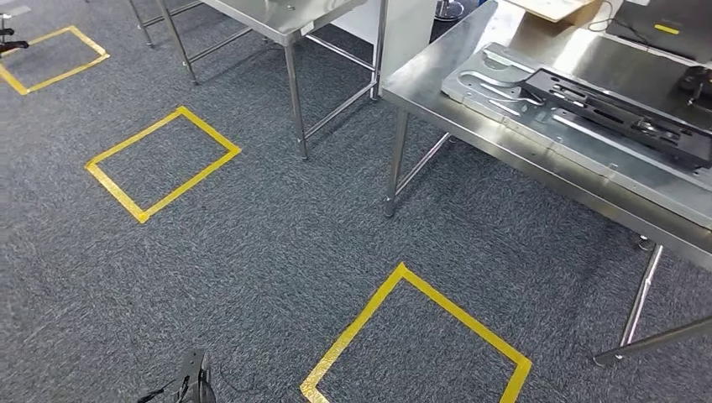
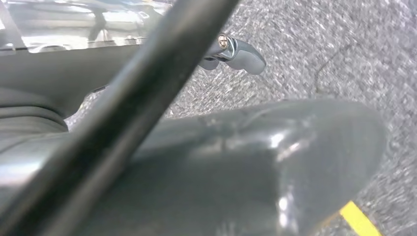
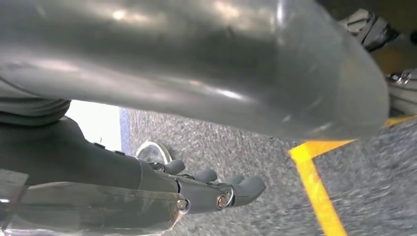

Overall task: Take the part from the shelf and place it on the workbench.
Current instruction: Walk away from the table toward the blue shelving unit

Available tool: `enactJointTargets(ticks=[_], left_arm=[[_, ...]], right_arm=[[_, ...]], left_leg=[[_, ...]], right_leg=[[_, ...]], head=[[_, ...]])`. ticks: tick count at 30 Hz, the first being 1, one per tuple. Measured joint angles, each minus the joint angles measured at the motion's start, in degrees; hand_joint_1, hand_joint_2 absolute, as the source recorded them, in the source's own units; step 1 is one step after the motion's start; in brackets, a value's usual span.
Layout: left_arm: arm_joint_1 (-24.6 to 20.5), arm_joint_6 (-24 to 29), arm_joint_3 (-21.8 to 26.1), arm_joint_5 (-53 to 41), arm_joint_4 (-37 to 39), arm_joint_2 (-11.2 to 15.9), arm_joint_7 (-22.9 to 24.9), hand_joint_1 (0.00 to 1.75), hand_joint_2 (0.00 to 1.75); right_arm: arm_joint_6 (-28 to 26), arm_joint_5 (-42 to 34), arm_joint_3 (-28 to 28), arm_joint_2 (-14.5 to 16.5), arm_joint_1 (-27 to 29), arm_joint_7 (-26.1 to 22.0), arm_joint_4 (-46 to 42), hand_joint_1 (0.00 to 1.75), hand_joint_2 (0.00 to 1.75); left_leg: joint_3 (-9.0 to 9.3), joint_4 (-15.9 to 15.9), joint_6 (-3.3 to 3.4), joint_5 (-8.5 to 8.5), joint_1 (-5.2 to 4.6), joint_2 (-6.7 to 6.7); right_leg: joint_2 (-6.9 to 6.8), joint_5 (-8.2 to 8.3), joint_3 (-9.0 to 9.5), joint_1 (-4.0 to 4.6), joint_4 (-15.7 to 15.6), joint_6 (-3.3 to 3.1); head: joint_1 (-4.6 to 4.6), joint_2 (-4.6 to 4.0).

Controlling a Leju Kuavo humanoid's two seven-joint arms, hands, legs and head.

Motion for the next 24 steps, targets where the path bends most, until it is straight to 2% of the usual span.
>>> enactJointTargets(ticks=[2,3,4,5,6,7,9,10,11,13,14,15,16,17,18,19,20,21,22,24], left_arm=[[-0.6,0.0,-0.1,0.2,0.0,0.0,-0.3,0.0,0.0],[-1.0,0.2,-0.2,0.4,0.0,0.1,-0.6,0.0,0.0],[-1.5,0.4,-0.2,0.8,0.0,0.3,-1.1,0.0,0.0],[-2.2,0.7,-0.2,1.1,0.0,0.5,-1.6,0.0,0.0],[-3.2,1.1,-0.2,1.4,-0.1,0.9,-2.3,0.0,0.0],[-4.5,1.4,-0.2,1.5,-0.1,1.4,-2.8,0.0,0.0],[-7.7,1.8,-0.5,1.2,-0.1,2.4,-3.3,0.0,0.0],[-9.4,1.6,-0.8,0.7,-0.1,2.9,-3.5,0.0,0.0],[-10.5,0.8,-1.2,0.0,-0.2,3.5,-4.2,0.0,0.0],[-9.7,-2.4,-2.4,-0.7,-0.8,4.9,-10.1,0.0,0.0],[-7.5,-3.8,-3.0,-0.5,-1.2,5.6,-15.0,0.0,0.0],[-5.1,-4.7,-3.4,0.1,-1.5,6.1,-19.9,0.0,0.0],[-2.4,-5.0,-3.7,0.6,-1.6,6.6,-23.5,0.0,0.0],[0.0,-5.2,-3.9,1.0,-1.5,6.8,-25.7,0.0,0.0],[1.8,-5.2,-4.1,1.2,-1.5,7.0,-26.6,0.0,0.0],[3.2,-5.3,-4.2,1.3,-1.5,7.0,-26.8,0.0,0.0],[3.8,-5.3,-4.4,1.3,-1.5,6.9,-26.6,0.0,0.0],[4.1,-5.3,-4.6,1.2,-1.5,6.9,-26.3,0.0,0.0],[4.1,-5.3,-4.8,1.1,-1.5,6.9,-26.1,0.0,0.0],[4.1,-5.3,-5.3,1.1,-1.5,7.0,-25.6,0.0,0.0]], right_arm=[[0.4,0.5,0.1,0.0,0.1,0.0,0.0,0.0,0.0],[0.6,0.8,0.1,0.0,0.1,0.0,0.0,0.0,0.0],[0.7,1.2,0.3,0.0,0.2,0.0,0.0,0.0,0.0],[0.8,1.5,0.4,0.0,0.2,-0.1,0.0,0.0,0.0],[0.9,1.9,0.7,0.0,0.2,-0.3,0.0,0.0,0.0],[1.0,2.3,0.9,-0.1,0.2,-0.6,0.0,0.0,0.0],[1.2,2.8,1.2,-0.3,0.1,-1.3,0.0,0.0,0.0],[1.2,2.8,1.4,-0.4,-0.1,-1.6,0.0,0.0,0.0],[1.0,2.2,1.4,-0.5,-0.4,-1.8,0.0,0.0,0.0],[0.1,-0.2,0.7,-0.5,-0.8,-2.5,0.0,0.0,0.0],[-0.3,-1.4,0.0,-0.4,-0.7,-3.0,0.0,0.0,0.0],[-0.6,-2.2,-0.6,-0.4,-0.4,-3.5,0.0,0.0,0.0],[-0.7,-2.5,-1.1,-0.3,0.0,-3.8,0.0,0.0,0.0],[-0.7,-2.6,-1.5,-0.3,0.4,-3.9,0.0,0.0,0.0],[-0.7,-2.7,-1.8,-0.3,0.9,-3.8,0.0,0.0,0.0],[-0.6,-2.7,-2.1,-0.3,1.4,-3.6,0.0,0.0,0.0],[-0.6,-2.7,-2.3,-0.3,1.6,-3.3,0.0,0.0,0.0],[-0.6,-2.7,-2.5,-0.3,1.7,-3.1,0.1,0.0,0.0],[-0.6,-2.7,-2.7,-0.3,1.6,-3.0,0.1,0.0,0.0],[-0.5,-2.7,-3.0,-0.3,1.3,-2.9,0.1,0.0,0.0]], left_leg=[[-0.17,-0.2,0.54,0.35,0.01,-1.14],[-0.33,-0.1,0.67,0.43,-0.1,-1.79],[-0.43,-0.1,0.73,0.47,-0.22,-2.52],[-0.48,0.0,0.75,0.49,-0.33,-3.31],[-0.51,0.2,0.75,0.49,-0.4,-4.13],[-0.53,0.4,0.71,0.48,-0.43,-4.97],[-0.84,0.8,0.43,0.46,-0.45,-6.41],[-1.14,1.0,0.14,0.52,-0.41,-6.98],[-1.47,1.0,-0.25,0.61,-0.34,-7.47],[-1.54,0.7,-1.07,0.69,-0.27,-8.15],[-1.35,0.9,-1.42,0.34,-0.38,-7.57],[-1.48,2.0,-1.73,-0.54,-0.48,-6.42],[-2.29,4.3,-2.02,-2.05,-0.49,-4.97],[-3.9,7.6,-2.3,-3.92,-0.35,-3.5],[-5.99,11.4,-2.59,-5.75,-0.08,-2.68],[-7.84,14.5,-2.87,-6.86,0.18,-2.24],[-8.8,15.9,-3.12,-6.9,0.4,-1.92],[-8.58,15.1,-3.35,-5.89,0.56,-1.57],[-7.08,12.2,-3.49,-4.07,0.67,-1.0],[-2.96,4.7,-3.38,-0.93,0.67,1.17]], right_leg=[[3.09,-3.7,-2.97,-0.13,6.3,0.13],[3.81,-5.34,-4.88,-0.13,10.1,0.11],[4.12,-6.01,-6.34,-0.1,12.8,0.06],[4.28,-5.54,-6.98,-0.07,13.7,-0.04],[4.49,-3.96,-6.65,-0.03,12.4,-0.24],[5.04,-1.61,-5.45,0.02,9.4,-0.54],[7.32,1.85,-2.71,0.08,2.5,-1.24],[8.18,2.55,-1.94,0.14,0.3,-1.46],[8.6,2.53,-1.66,0.22,-0.6,-1.61],[7.88,2.63,-1.24,0.09,-1.3,-1.91],[7.56,2.73,-0.76,-0.1,-1.8,-2.18],[7.21,2.81,-0.2,-0.32,-2.3,-2.54],[6.8,2.83,0.27,-0.49,-2.7,-2.87],[6.28,2.71,0.54,-0.34,-2.9,-3.06],[5.52,2.54,0.63,-0.22,-2.8,-3.2],[4.53,2.36,0.6,-0.1,-2.7,-3.17],[3.45,2.15,0.57,-0.02,-2.6,-3.09],[2.36,1.91,0.6,0.0,-2.5,-2.97],[1.39,1.64,0.72,-0.03,-2.4,-2.79],[-0.1,1.01,1.14,0.03,-2.1,-2.19]], head=[[0.01,0.0],[0.01,0.0],[0.01,0.0],[0.01,0.0],[0.01,0.0],[0.01,0.0],[0.01,0.0],[0.0,0.0],[0.01,0.0],[0.01,0.0],[0.02,0.0],[-0.02,0.0],[-0.06,0.0],[-0.09,0.0],[-0.12,0.0],[-0.13,0.0],[-0.12,0.0],[-0.13,0.0],[-0.13,0.0],[-0.12,0.0]])
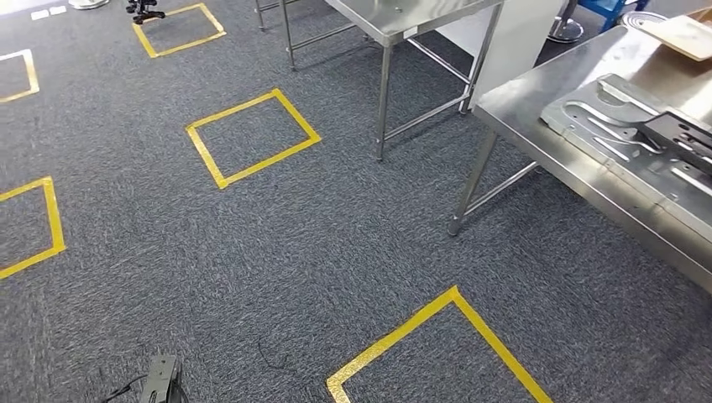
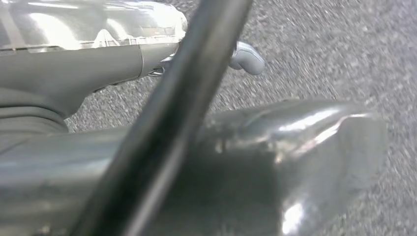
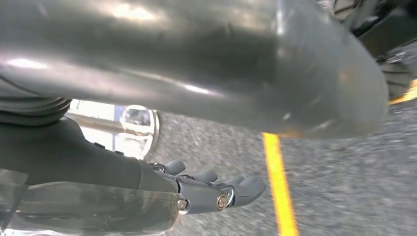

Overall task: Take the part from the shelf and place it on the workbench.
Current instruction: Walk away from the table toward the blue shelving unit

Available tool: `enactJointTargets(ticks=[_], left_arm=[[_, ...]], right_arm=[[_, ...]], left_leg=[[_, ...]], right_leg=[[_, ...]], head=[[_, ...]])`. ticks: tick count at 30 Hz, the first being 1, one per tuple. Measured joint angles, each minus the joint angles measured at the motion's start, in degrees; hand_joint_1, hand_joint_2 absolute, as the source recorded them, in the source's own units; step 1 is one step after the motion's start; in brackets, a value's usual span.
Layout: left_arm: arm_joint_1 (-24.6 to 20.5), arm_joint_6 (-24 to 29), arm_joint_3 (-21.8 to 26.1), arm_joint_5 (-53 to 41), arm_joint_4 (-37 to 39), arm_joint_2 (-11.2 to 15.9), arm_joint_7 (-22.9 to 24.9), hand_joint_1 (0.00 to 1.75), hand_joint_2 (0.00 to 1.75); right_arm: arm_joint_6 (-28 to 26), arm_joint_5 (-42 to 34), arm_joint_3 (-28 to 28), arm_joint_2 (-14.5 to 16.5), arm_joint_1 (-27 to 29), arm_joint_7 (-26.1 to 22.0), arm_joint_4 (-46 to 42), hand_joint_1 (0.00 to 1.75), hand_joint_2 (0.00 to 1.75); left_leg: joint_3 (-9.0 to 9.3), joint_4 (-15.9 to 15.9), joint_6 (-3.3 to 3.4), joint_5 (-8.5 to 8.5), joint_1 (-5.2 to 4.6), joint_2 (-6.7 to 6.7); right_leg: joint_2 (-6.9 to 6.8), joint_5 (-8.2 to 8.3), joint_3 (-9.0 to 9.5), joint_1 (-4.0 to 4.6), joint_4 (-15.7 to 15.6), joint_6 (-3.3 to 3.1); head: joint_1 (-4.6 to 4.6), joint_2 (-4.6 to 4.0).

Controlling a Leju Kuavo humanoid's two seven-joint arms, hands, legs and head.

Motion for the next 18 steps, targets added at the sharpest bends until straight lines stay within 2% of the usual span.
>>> enactJointTargets(ticks=[1,2,4,5,7,8,9,10,11,12,13,14,15,16,17,18], left_arm=[[0.0,0.0,-0.2,-0.1,0.0,0.0,0.3,0.0,0.0],[0.1,0.0,-0.3,-0.1,0.0,0.0,0.8,0.0,0.0],[0.6,0.1,-0.6,-0.6,0.0,0.1,2.6,0.0,0.0],[1.2,0.1,-0.8,-0.8,0.0,0.1,3.9,0.0,0.0],[2.4,0.3,-1.2,-1.3,0.1,0.2,6.9,0.0,0.0],[3.2,0.3,-1.4,-1.4,0.1,0.2,8.3,0.0,0.0],[4.0,0.3,-1.4,-1.5,0.2,0.2,9.5,0.0,0.0],[4.9,0.3,-1.5,-1.7,0.4,0.2,10.6,0.0,0.0],[5.8,0.3,-1.5,-1.9,0.5,0.2,11.5,0.0,0.0],[6.8,0.3,-1.5,-2.2,0.7,0.2,12.4,0.0,0.0],[7.6,0.2,-1.5,-2.5,0.8,0.2,13.2,0.0,0.0],[8.2,0.2,-1.6,-2.7,0.9,0.2,14.0,0.0,0.0],[8.7,0.2,-1.6,-2.8,1.1,0.1,14.5,0.0,0.0],[8.9,0.2,-1.6,-2.9,1.2,0.0,14.9,0.0,0.0],[9.1,0.2,-1.6,-3.0,1.3,0.0,15.1,0.0,0.0],[9.3,0.2,-1.6,-3.0,1.4,-0.1,15.3,0.0,0.0]], right_arm=[[0.0,0.0,-0.2,0.0,-0.1,0.0,0.0,0.0,0.0],[0.0,0.0,-0.3,0.0,-0.2,0.1,0.0,0.0,0.0],[0.0,-0.1,-0.6,0.0,-0.6,0.2,0.0,0.0,0.0],[0.0,-0.1,-0.8,0.1,-0.8,0.2,0.0,0.0,0.0],[-0.1,-0.1,-1.1,0.2,-0.8,0.2,0.0,0.0,0.0],[-0.1,-0.2,-1.3,0.2,-0.6,0.3,0.0,0.0,0.0],[-0.1,-0.2,-1.5,0.3,-0.4,0.3,0.0,0.0,0.0],[-0.1,-0.2,-1.7,0.3,-0.2,0.4,0.0,0.0,0.0],[-0.2,-0.3,-1.8,0.3,0.0,0.5,0.0,0.0,0.0],[-0.3,-0.3,-2.0,0.3,0.1,0.6,0.0,0.0,0.0],[-0.5,-0.3,-2.2,0.3,0.2,0.7,0.0,0.0,0.0],[-0.7,-0.4,-2.3,0.3,0.3,0.6,0.0,0.0,0.0],[-0.8,-0.4,-2.5,0.3,0.4,0.6,0.0,0.0,0.0],[-1.0,-0.4,-2.7,0.3,0.4,0.5,0.0,0.0,0.0],[-1.0,-0.4,-2.8,0.4,0.3,0.5,0.0,0.0,0.0],[-1.0,-0.4,-2.9,0.4,0.2,0.4,0.0,0.0,0.0]], left_leg=[[1.35,-2.4,0.29,0.77,-0.1,0.67],[1.88,-3.4,0.65,0.94,-0.25,0.97],[1.79,-3.5,1.44,1.03,-0.44,-0.14],[1.87,-3.8,1.81,1.15,-0.38,-0.63],[2.07,-4.3,2.54,1.45,-0.14,-1.56],[2.1,-4.5,2.77,1.52,-0.12,-1.99],[2.04,-4.5,2.93,1.53,-0.19,-2.48],[2.01,-4.5,3.03,1.5,-0.29,-3.05],[2.03,-4.4,3.07,1.48,-0.39,-3.72],[2.08,-4.4,3.09,1.46,-0.48,-4.46],[2.13,-4.3,3.09,1.44,-0.53,-5.26],[2.14,-4.2,3.06,1.43,-0.55,-6.09],[2.05,-4.0,2.94,1.38,-0.64,-6.87],[1.89,-3.9,2.72,1.38,-0.65,-7.65],[1.7,-3.8,2.42,1.41,-0.6,-8.32],[1.54,-3.8,2.03,1.49,-0.51,-8.96]], right_leg=[[-0.59,-0.27,0.22,0.1,0.1,0.34],[-1.07,-0.45,0.41,0.24,0.1,0.69],[-1.91,-0.57,0.81,0.27,-0.1,1.29],[-1.51,-0.89,0.95,0.15,0.0,1.6],[0.92,-3.25,-0.18,-0.1,3.0,1.96],[2.54,-5.2,-1.68,-0.17,6.2,2.0],[3.55,-7.15,-3.65,-0.15,10.2,1.97],[4.05,-8.49,-5.51,-0.13,13.7,1.94],[4.29,-8.74,-6.72,-0.1,15.8,1.87],[4.45,-7.79,-7.01,-0.1,15.9,1.74],[4.69,-5.86,-6.27,-0.09,13.8,1.54],[5.42,-3.42,-4.79,-0.09,10.1,1.26],[6.76,-1.59,-3.23,-0.09,6.2,0.93],[7.82,-0.41,-2.04,-0.08,3.2,0.71],[8.62,0.04,-1.37,0.01,1.4,0.54],[8.79,-0.08,-1.18,0.14,0.9,0.41]], head=[[0.01,0.0],[0.01,0.0],[0.01,0.0],[0.01,0.0],[0.02,0.0],[0.02,0.0],[0.02,0.0],[0.02,0.0],[0.02,0.0],[0.02,0.0],[0.02,0.0],[0.02,0.0],[0.01,0.0],[0.01,0.0],[0.01,0.0],[0.01,0.0]])
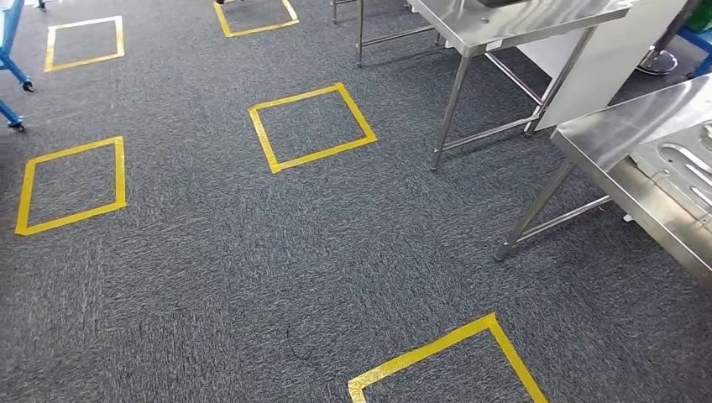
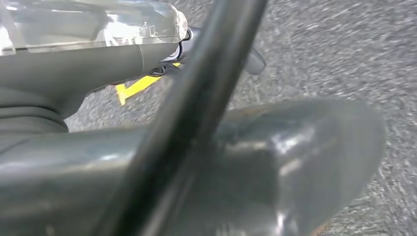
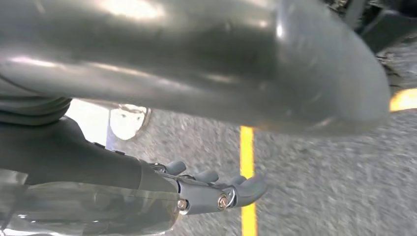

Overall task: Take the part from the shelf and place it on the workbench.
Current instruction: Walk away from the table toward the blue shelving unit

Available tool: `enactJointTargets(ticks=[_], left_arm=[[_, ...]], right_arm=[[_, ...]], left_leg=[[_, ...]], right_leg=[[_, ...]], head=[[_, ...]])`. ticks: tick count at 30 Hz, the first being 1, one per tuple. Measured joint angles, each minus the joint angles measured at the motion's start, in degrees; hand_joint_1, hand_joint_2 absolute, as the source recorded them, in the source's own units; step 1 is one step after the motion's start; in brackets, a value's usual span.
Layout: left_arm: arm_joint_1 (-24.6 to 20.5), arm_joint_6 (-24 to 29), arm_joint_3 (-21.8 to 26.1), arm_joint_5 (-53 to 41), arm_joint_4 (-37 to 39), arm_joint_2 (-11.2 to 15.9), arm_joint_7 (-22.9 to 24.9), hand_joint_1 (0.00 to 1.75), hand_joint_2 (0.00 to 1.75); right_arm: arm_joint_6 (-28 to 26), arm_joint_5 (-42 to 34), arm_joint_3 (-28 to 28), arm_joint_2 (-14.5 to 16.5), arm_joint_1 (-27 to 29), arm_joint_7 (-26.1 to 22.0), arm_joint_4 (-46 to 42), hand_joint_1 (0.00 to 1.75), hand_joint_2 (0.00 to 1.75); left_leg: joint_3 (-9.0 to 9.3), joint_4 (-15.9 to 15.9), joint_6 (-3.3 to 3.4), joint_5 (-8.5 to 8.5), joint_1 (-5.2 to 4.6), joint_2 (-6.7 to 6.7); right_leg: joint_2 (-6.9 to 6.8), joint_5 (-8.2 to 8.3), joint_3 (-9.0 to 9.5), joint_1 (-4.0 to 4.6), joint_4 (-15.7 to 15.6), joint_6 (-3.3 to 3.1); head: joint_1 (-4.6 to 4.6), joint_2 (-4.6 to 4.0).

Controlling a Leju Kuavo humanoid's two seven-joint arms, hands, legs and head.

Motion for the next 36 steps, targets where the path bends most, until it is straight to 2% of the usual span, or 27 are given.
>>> enactJointTargets(ticks=[2,4,6,7,8,9,10,12,13,14,15,16,17,19,21,22,23,24,25,26,28,29,30,32,33,34,36], left_arm=[[0.4,0.0,0.0,0.0,0.1,0.0,0.5,0.0,0.0],[0.7,-0.1,0.0,0.0,0.2,-0.1,1.1,0.0,0.0],[0.7,-0.2,0.0,-0.1,0.3,-0.1,1.5,0.0,0.0],[0.7,-0.3,0.0,-0.2,0.3,-0.1,1.7,0.0,0.0],[0.7,-0.3,0.0,-0.2,0.4,-0.1,2.0,0.0,0.0],[0.9,-0.4,0.0,-0.4,0.4,-0.1,2.3,0.0,0.0],[1.0,-0.4,0.0,-0.6,0.5,-0.2,2.6,0.0,0.0],[1.0,-0.4,0.0,-1.3,0.5,-0.2,2.4,0.0,0.0],[0.9,-0.4,-0.1,-1.6,0.5,-0.2,1.9,0.0,0.0],[0.9,-0.4,-0.1,-1.8,0.5,-0.2,1.1,0.0,0.0],[0.9,-0.4,-0.2,-2.0,0.5,-0.2,0.2,0.0,0.0],[0.9,-0.5,-0.2,-2.0,0.5,-0.2,-0.9,0.0,0.0],[1.1,-0.6,-0.2,-2.0,0.5,-0.2,-1.9,0.0,0.0],[1.1,-0.8,-0.2,-2.1,0.6,-0.2,-3.6,0.0,0.0],[0.8,-0.9,-0.2,-2.1,0.6,-0.2,-4.3,0.0,0.0],[0.6,-0.9,-0.2,-2.0,0.6,-0.2,-4.4,0.0,0.0],[0.6,-0.8,-0.1,-1.8,0.6,-0.2,-4.3,0.0,0.0],[0.6,-0.7,-0.1,-1.6,0.6,-0.2,-4.3,0.0,0.0],[0.6,-0.6,0.0,-1.5,0.6,-0.2,-4.1,0.0,0.0],[0.6,-0.5,0.1,-1.4,0.6,-0.2,-3.8,0.0,0.0],[0.6,-0.3,0.2,-1.3,0.6,-0.3,-3.0,0.0,0.0],[0.5,-0.2,0.2,-1.2,0.6,-0.4,-2.6,0.0,0.0],[0.5,-0.1,0.3,-1.1,0.7,-0.5,-2.2,0.0,0.0],[0.5,0.0,0.7,-0.8,0.7,-0.5,-1.6,0.0,0.0],[0.7,0.0,1.0,-0.8,0.7,-0.5,-1.2,0.0,0.0],[0.8,0.0,1.2,-0.8,0.7,-0.5,-0.9,0.0,0.0],[0.7,0.1,1.5,-1.1,0.7,-0.6,-0.3,0.0,0.0]], right_arm=[[0.0,0.0,-0.1,0.1,-0.4,-0.1,0.0,0.0,0.0],[0.0,0.0,-0.2,0.4,-0.4,-0.3,0.0,0.0,0.0],[-0.1,-0.1,-0.4,0.5,-0.1,-0.4,0.0,0.0,0.0],[-0.2,-0.2,-0.4,0.6,0.0,-0.5,0.0,0.0,0.0],[-0.2,-0.1,-0.4,0.7,0.1,-0.5,0.0,0.0,0.0],[-0.3,0.0,-0.4,0.8,0.1,-0.7,0.0,0.0,0.0],[-0.5,0.2,-0.4,0.9,0.1,-1.1,0.0,0.0,0.0],[-0.9,0.6,-0.4,1.3,0.0,-2.5,0.0,0.0,0.0],[-1.1,0.7,-0.4,1.5,-0.1,-3.4,0.0,0.0,0.0],[-1.2,0.7,-0.5,1.6,-0.2,-4.4,0.0,0.0,0.0],[-1.3,0.7,-0.5,1.7,-0.4,-5.3,0.0,0.0,0.0],[-1.5,0.8,-0.6,1.9,-0.6,-6.4,0.0,0.0,0.0],[-1.7,0.8,-0.6,2.1,-0.9,-7.5,0.0,0.0,0.0],[-2.3,0.8,-0.9,2.4,-1.1,-9.8,0.0,0.0,0.0],[-2.8,0.5,-1.4,2.7,-1.1,-11.5,0.0,0.0,0.0],[-3.0,0.4,-1.6,2.9,-1.1,-12.0,0.0,0.0,0.0],[-3.1,0.3,-1.9,3.0,-1.0,-12.4,0.0,0.0,0.0],[-3.2,0.2,-2.1,3.1,-1.0,-12.7,0.0,0.0,0.0],[-3.2,0.2,-2.3,3.2,-1.0,-12.9,0.0,0.0,0.0],[-3.2,0.2,-2.5,3.3,-1.0,-12.9,0.0,0.0,0.0],[-3.3,0.3,-2.9,3.3,-1.0,-12.5,0.0,0.0,0.0],[-3.4,0.4,-3.0,3.3,-1.0,-12.2,0.0,0.0,0.0],[-3.4,0.4,-3.1,3.3,-1.0,-11.6,0.0,0.0,0.0],[-3.4,0.5,-3.3,3.3,-1.1,-9.7,0.0,0.0,0.0],[-3.3,0.5,-3.5,3.4,-1.2,-8.5,0.0,0.0,0.0],[-3.2,0.5,-3.6,3.5,-1.1,-7.3,0.0,0.0,0.0],[-2.9,0.4,-3.9,3.7,-0.7,-5.1,0.0,0.0,0.0]], left_leg=[[-0.18,-0.1,-0.73,0.18,0.22,-0.74],[-1.2,2.1,-1.25,-1.33,0.11,1.42],[-4.15,8.6,-1.65,-5.1,0.13,4.72],[-5.86,12.4,-1.87,-6.84,0.25,5.52],[-6.95,14.9,-2.07,-7.69,0.4,5.94],[-7.04,15.6,-2.26,-7.5,0.55,6.18],[-5.97,13.9,-2.41,-6.32,0.69,6.48],[-1.58,6.3,-2.47,-3.16,0.79,8.27],[0.3,2.9,-2.22,-2.09,0.71,9.15],[1.4,0.9,-1.9,-1.62,0.59,9.76],[1.67,0.2,-1.49,-1.63,0.43,9.89],[1.56,0.2,-1.05,-1.5,0.29,9.29],[1.54,0.0,-0.63,-1.37,0.29,8.78],[1.61,-0.5,0.17,-0.98,0.34,7.8],[1.53,-0.7,0.74,-0.66,0.31,6.73],[1.41,-0.7,0.93,-0.58,0.17,6.1],[1.34,-0.7,1.04,-0.54,0.02,5.41],[1.34,-0.7,1.1,-0.52,-0.13,4.67],[1.42,-0.6,1.12,-0.52,-0.25,3.89],[1.54,-0.6,1.12,-0.52,-0.34,3.11],[1.56,-0.5,1.03,-0.52,-0.4,1.73],[1.4,-0.4,0.88,-0.48,-0.33,1.12],[1.15,-0.4,0.64,-0.39,-0.18,0.56],[0.81,-0.7,-0.08,-0.06,0.12,-0.66],[0.75,-0.7,-0.32,-0.02,0.14,-0.28],[0.52,-0.1,-0.54,-0.46,0.05,0.93],[-1.53,4.3,-0.91,-3.23,0.02,4.43]], right_leg=[[-1.32,0.33,0.34,0.08,-0.5,-0.43],[-2.8,0.82,0.89,-0.1,-1.4,-1.14],[-4.42,0.94,1.15,0.0,-1.7,-1.62],[-5.29,0.9,1.13,0.1,-1.7,-1.72],[-6.07,0.83,1.12,0.16,-1.6,-1.71],[-6.78,0.73,1.12,0.18,-1.6,-1.64],[-7.45,0.61,1.16,0.16,-1.5,-1.5],[-8.71,0.18,1.39,0.2,-1.2,-0.94],[-9.3,-0.09,1.52,0.3,-1.0,-0.56],[-9.8,-0.31,1.65,0.43,-0.9,-0.2],[-10.25,-0.45,1.76,0.55,-0.8,0.12],[-10.67,-0.49,1.9,0.51,-0.8,0.41],[-10.76,-0.59,2.04,0.37,-0.9,0.76],[-8.73,-2.1,1.47,0.04,0.8,1.29],[-5.7,-5.64,-1.35,-0.06,6.8,1.36],[-4.96,-7.38,-3.36,-0.04,10.7,1.27],[-4.64,-8.3,-5.04,0.0,13.8,1.17],[-4.47,-8.1,-5.97,0.08,15.2,1.01],[-4.29,-6.74,-5.89,0.19,14.5,0.75],[-3.88,-4.46,-4.79,0.37,11.6,0.36],[-1.38,-0.25,-1.73,0.71,4.0,-0.75],[-0.18,0.82,-0.7,0.85,1.3,-1.19],[0.63,1.12,-0.24,0.99,0.0,-1.5],[-0.09,1.22,0.09,1.12,-0.9,-1.81],[-0.86,1.51,0.49,1.02,-1.5,-1.89],[-1.65,1.81,0.99,0.86,-2.3,-1.98],[-3.39,2.21,1.73,0.63,-3.4,-1.99]], head=[[0.0,0.0],[-0.01,0.0],[-0.02,0.0],[-0.01,0.0],[-0.01,0.0],[-0.01,0.0],[-0.01,0.0],[-0.01,0.0],[0.0,0.0],[0.01,0.0],[0.01,0.0],[0.01,0.0],[0.0,0.0],[0.01,0.0],[0.02,0.0],[0.02,0.0],[0.01,0.0],[0.01,0.0],[0.01,0.0],[0.01,0.0],[0.01,0.0],[0.01,0.0],[0.01,0.0],[0.01,0.0],[0.01,0.0],[0.01,0.0],[0.01,0.0]])
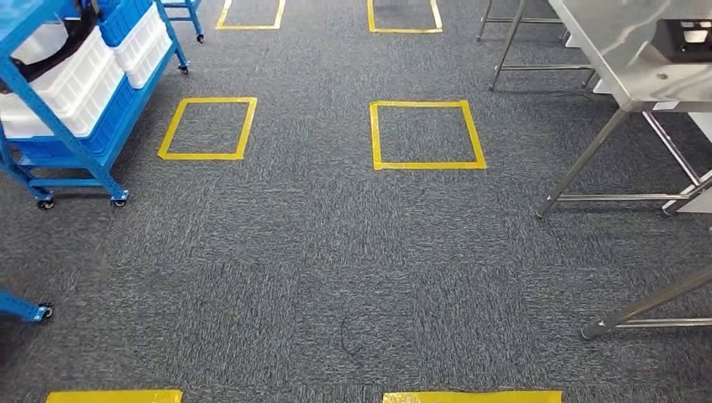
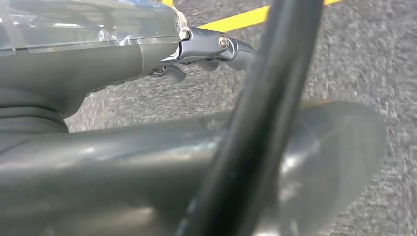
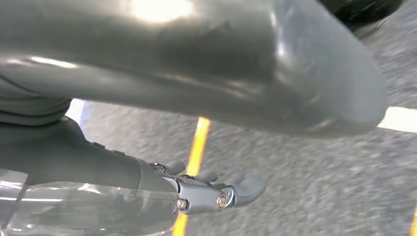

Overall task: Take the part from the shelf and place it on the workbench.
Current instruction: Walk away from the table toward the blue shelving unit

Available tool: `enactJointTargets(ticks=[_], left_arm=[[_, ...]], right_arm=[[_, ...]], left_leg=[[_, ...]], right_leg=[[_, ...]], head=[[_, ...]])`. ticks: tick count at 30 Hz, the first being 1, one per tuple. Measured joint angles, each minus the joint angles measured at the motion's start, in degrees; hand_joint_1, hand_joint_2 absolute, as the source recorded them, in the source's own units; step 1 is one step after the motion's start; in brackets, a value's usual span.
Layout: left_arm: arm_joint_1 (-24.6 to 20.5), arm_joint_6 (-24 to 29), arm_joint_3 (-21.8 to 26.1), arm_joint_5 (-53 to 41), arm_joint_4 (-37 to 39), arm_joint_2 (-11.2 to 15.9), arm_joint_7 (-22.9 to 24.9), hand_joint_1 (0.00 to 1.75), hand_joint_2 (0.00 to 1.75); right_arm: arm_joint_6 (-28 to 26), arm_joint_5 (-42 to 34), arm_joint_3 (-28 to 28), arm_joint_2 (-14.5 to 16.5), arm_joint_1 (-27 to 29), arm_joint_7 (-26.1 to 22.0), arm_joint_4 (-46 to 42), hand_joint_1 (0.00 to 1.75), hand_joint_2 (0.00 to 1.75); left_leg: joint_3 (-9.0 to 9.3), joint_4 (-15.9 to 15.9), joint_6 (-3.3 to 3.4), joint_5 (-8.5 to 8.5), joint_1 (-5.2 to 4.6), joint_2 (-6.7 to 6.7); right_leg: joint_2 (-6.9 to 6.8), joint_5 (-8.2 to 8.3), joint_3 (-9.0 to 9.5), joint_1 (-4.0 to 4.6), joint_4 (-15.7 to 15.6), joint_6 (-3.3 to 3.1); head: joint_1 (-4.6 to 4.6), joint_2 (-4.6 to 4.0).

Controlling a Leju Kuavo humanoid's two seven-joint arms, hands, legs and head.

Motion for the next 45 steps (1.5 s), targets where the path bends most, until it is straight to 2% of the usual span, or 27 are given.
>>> enactJointTargets(ticks=[2,4,5,7,9,11,12,14,16,18,19,20,21,23,25,27,29,31,32,34,35,37,38,40,42,43,45], left_arm=[[-0.1,0.0,0.1,-0.1,0.0,0.0,0.4,0.0,0.0],[0.1,0.0,0.1,-0.1,0.0,0.0,0.6,0.0,0.0],[0.2,0.0,0.1,-0.1,0.0,0.0,0.6,0.0,0.0],[0.2,0.0,0.1,-0.2,0.0,-0.1,0.7,0.0,0.0],[0.1,0.0,0.2,-0.2,0.0,-0.2,0.6,0.0,0.0],[0.2,0.0,0.2,-0.2,0.0,-0.2,0.6,0.0,0.0],[0.3,0.1,0.2,-0.2,0.0,-0.2,0.6,0.0,0.0],[0.3,0.1,0.3,-0.2,0.0,-0.2,0.5,0.0,0.0],[0.1,0.1,0.3,-0.3,0.0,-0.2,0.2,0.0,0.0],[0.0,0.1,0.3,-0.4,0.0,-0.1,-0.2,0.0,0.0],[0.0,0.1,0.3,-0.4,0.0,-0.1,-0.4,0.0,0.0],[0.0,0.0,0.4,-0.5,0.0,-0.1,-0.6,0.0,0.0],[0.1,0.0,0.4,-0.6,0.0,0.0,-0.7,0.0,0.0],[0.0,-0.1,0.5,-0.7,0.0,-0.1,-0.8,0.0,0.0],[0.0,-0.1,0.5,-0.8,0.0,-0.1,-0.8,0.0,0.0],[0.1,-0.1,0.5,-0.9,0.0,0.1,-0.8,0.0,0.0],[0.3,-0.1,0.6,-1.0,0.0,0.3,-0.7,0.0,0.0],[0.1,0.0,0.6,-1.0,0.0,0.5,-0.7,0.0,0.0],[0.0,0.0,0.6,-1.0,0.0,0.6,-0.7,0.0,0.0],[0.0,0.0,0.6,-1.0,0.0,0.8,-0.7,0.0,0.0],[0.2,0.0,0.7,-1.0,0.0,0.9,-0.7,0.0,0.0],[0.3,0.0,0.8,-1.0,0.0,1.0,-0.7,0.0,0.0],[0.2,0.0,0.8,-1.1,0.0,1.1,-0.7,0.0,0.0],[0.1,-0.1,0.9,-1.2,0.0,1.2,-0.7,0.0,0.0],[0.3,-0.2,1.0,-1.3,0.0,1.3,-0.7,0.0,0.0],[0.4,-0.2,1.0,-1.3,0.0,1.4,-0.7,0.0,0.0],[0.3,-0.2,1.1,-1.3,0.0,1.4,-0.7,0.0,0.0]], right_arm=[[0.1,-0.1,-0.3,0.1,0.3,1.3,0.0,0.0,0.0],[0.1,-0.1,-0.6,0.3,0.4,1.8,0.1,0.0,0.0],[0.2,-0.1,-0.6,0.5,0.4,1.9,0.1,0.0,0.0],[0.2,-0.2,-0.7,0.6,0.3,1.9,0.1,0.0,0.0],[0.1,-0.2,-0.7,0.6,0.3,1.9,0.1,0.0,0.0],[0.1,-0.2,-0.8,0.7,0.1,2.0,0.1,0.0,0.0],[0.1,-0.2,-0.8,0.7,-0.1,2.2,0.1,0.0,0.0],[0.2,-0.2,-0.8,0.8,-0.3,2.6,0.1,0.0,0.0],[0.2,-0.3,-0.9,0.9,0.0,2.7,0.1,0.0,0.0],[0.2,-0.3,-1.0,1.0,0.2,2.5,0.1,0.0,0.0],[0.3,-0.2,-1.1,1.0,0.2,2.3,0.1,0.0,0.0],[0.4,-0.2,-1.2,1.0,0.3,2.1,0.1,0.0,0.0],[0.5,-0.1,-1.2,1.0,0.3,1.9,0.1,0.0,0.0],[0.7,0.1,-1.3,0.9,0.3,1.6,0.1,0.0,0.0],[0.9,0.2,-1.5,0.7,0.2,1.4,0.1,0.0,0.0],[1.1,0.3,-1.5,0.7,-0.1,1.4,0.1,0.0,0.0],[1.2,0.4,-1.6,0.9,-0.2,1.4,0.1,0.0,0.0],[1.4,0.5,-1.6,1.0,0.1,1.4,0.1,0.0,0.0],[1.5,0.5,-1.6,1.0,0.2,1.4,0.1,0.0,0.0],[1.7,0.6,-1.6,1.1,0.3,1.4,0.1,0.0,0.0],[1.8,0.6,-1.6,1.1,0.2,1.4,0.1,0.0,0.0],[1.9,0.6,-1.6,1.3,0.2,1.4,0.1,0.0,0.0],[1.9,0.6,-1.6,1.3,0.2,1.5,0.1,0.0,0.0],[1.9,0.6,-1.6,1.4,0.1,1.7,0.1,0.0,0.0],[1.9,0.6,-1.6,1.5,-0.2,1.8,0.1,0.0,0.0],[2.0,0.7,-1.6,1.5,-0.4,1.8,0.1,0.0,0.0],[2.0,0.7,-1.6,1.5,-0.4,1.9,0.1,0.0,0.0]], left_leg=[[-3.6,7.3,-0.66,-3.54,0.34,1.43],[-4.86,10.2,-1.34,-3.92,0.84,1.79],[-3.71,8.3,-1.68,-2.56,1.11,2.08],[0.4,1.1,-2.27,0.62,1.51,3.81],[2.71,-3.3,-1.78,1.86,1.47,5.0],[2.6,-3.5,-0.62,1.74,1.11,4.37],[2.53,-3.4,-0.15,1.76,0.99,3.93],[2.45,-3.6,0.61,1.98,0.89,2.98],[2.32,-3.6,1.15,2.13,0.66,1.93],[2.22,-3.6,1.53,2.17,0.13,0.62],[2.26,-3.6,1.65,2.17,-0.15,-0.12],[2.36,-3.6,1.72,2.17,-0.38,-0.92],[2.5,-3.6,1.75,2.17,-0.51,-1.71],[2.58,-3.6,1.72,2.2,-0.53,-3.09],[2.3,-3.7,1.46,2.36,-0.35,-4.28],[2.13,-3.9,1.01,2.61,-0.32,-5.29],[1.66,-2.8,0.65,1.71,-0.56,-3.51],[-0.65,2.3,0.14,-1.47,-0.59,-0.18],[-2.34,5.9,-0.25,-3.32,-0.42,0.76],[-4.43,10.5,-1.06,-4.78,0.07,1.51],[-3.94,9.9,-1.45,-3.91,0.32,1.76],[-0.07,3.0,-2.1,-0.46,0.68,3.25],[1.92,-0.6,-2.11,0.82,0.66,4.21],[3.75,-4.1,-1.3,1.63,0.47,5.17],[3.56,-4.2,-0.14,1.71,0.23,4.21],[3.56,-4.3,0.27,1.88,0.24,3.78],[3.59,-4.7,1.03,2.32,0.36,2.87]], right_leg=[[-1.77,-0.19,0.02,0.02,0.0,-0.02],[-3.34,-0.56,-0.05,-0.13,0.4,0.26],[-4.05,-0.82,-0.03,-0.29,0.6,0.55],[-5.3,-1.59,0.04,-0.57,1.5,1.45],[-6.26,-2.44,0.05,-0.49,2.5,2.41],[-6.9,-2.75,0.18,-0.48,2.8,2.99],[-6.84,-2.89,0.29,-0.72,2.8,3.25],[-4.85,-4.57,-0.42,-1.09,4.7,3.54],[-2.17,-8.2,-3.49,-1.05,11.1,3.36],[-1.29,-10.59,-7.39,-0.66,18.2,2.77],[-1.1,-10.16,-8.33,-0.38,19.4,2.32],[-0.84,-8.63,-8.32,0.01,18.5,1.74],[-0.29,-6.22,-7.27,0.52,15.5,1.06],[2.38,-2.02,-4.38,1.51,7.9,-0.36],[4.04,-0.75,-2.99,1.98,4.2,-1.14],[3.06,-0.52,-2.63,1.8,3.4,-1.31],[1.59,0.06,-1.81,1.43,1.9,-1.39],[-0.18,0.33,-1.24,1.28,1.0,-1.42],[-1.1,0.28,-1.21,1.28,1.0,-1.49],[-2.82,0.07,-1.25,1.16,1.1,-1.33],[-3.58,-0.08,-1.26,1.01,1.3,-1.15],[-4.99,-0.59,-1.26,0.65,2.0,-0.49],[-5.6,-0.98,-1.3,0.59,2.4,-0.05],[-6.54,-1.55,-1.3,0.68,3.2,0.7],[-7.25,-1.7,-1.12,0.63,3.3,1.23],[-6.93,-1.95,-1.05,0.45,3.5,1.56],[-4.52,-4.07,-2.1,0.11,6.2,2.15]], head=[[0.0,0.0],[-0.01,0.0],[-0.01,0.0],[-0.01,0.0],[0.07,0.0],[0.13,0.0],[0.12,0.0],[0.12,0.0],[0.13,0.0],[0.13,0.0],[0.13,0.0],[0.13,0.0],[0.13,0.0],[0.13,0.0],[0.13,0.0],[0.12,0.0],[0.13,0.0],[0.13,0.0],[0.12,0.0],[0.12,0.0],[0.11,0.0],[0.11,0.0],[0.12,0.0],[0.13,0.0],[0.12,0.0],[0.13,0.0],[0.13,0.0]])
